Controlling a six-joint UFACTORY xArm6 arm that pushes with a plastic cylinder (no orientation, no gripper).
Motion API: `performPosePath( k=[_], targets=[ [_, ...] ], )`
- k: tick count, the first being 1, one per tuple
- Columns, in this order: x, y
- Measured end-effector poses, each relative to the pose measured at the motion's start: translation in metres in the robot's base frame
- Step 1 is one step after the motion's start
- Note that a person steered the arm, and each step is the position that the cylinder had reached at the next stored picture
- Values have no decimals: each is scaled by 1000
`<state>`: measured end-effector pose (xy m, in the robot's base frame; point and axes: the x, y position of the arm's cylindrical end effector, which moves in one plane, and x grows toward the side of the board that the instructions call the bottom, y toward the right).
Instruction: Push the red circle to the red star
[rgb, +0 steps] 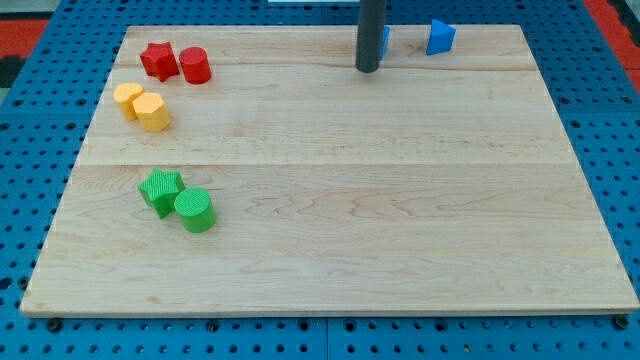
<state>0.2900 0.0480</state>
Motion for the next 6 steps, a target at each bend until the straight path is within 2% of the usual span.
performPosePath(
  k=[2,6],
  targets=[
    [16,-177],
    [11,-189]
  ],
)
